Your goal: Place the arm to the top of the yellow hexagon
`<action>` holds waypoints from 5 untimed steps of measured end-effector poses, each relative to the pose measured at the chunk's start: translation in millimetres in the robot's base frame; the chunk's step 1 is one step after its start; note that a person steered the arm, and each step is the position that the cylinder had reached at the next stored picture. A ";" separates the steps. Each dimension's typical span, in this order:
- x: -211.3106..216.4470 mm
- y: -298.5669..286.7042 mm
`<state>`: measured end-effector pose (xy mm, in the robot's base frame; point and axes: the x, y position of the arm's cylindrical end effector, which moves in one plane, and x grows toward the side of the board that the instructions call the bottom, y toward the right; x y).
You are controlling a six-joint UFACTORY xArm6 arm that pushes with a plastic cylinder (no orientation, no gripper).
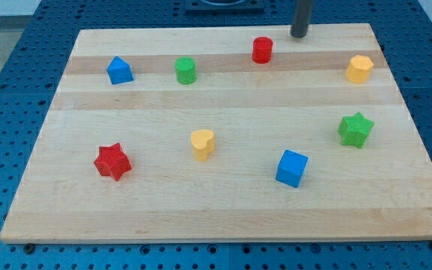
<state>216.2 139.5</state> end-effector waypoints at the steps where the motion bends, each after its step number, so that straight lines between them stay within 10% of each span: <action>1: 4.5 19.0; 3: 75.0 22.8; 5: 4.3 9.7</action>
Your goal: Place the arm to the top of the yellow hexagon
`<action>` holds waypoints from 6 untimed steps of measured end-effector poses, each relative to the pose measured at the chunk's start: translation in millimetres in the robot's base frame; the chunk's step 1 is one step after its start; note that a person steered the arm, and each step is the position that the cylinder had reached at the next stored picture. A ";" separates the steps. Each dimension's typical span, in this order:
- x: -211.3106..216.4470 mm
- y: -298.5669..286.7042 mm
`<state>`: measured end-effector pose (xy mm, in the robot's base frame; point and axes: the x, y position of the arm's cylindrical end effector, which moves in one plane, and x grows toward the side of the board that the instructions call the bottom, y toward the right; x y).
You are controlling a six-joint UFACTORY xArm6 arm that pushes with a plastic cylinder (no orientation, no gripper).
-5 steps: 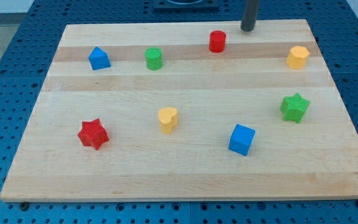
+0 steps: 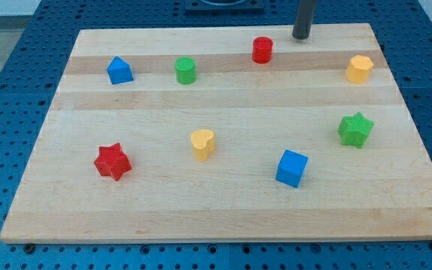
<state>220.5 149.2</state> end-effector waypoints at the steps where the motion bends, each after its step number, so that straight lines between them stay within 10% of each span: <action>1: 59.3 0.0; 4: 21.3 66.9; 6: 19.0 -11.8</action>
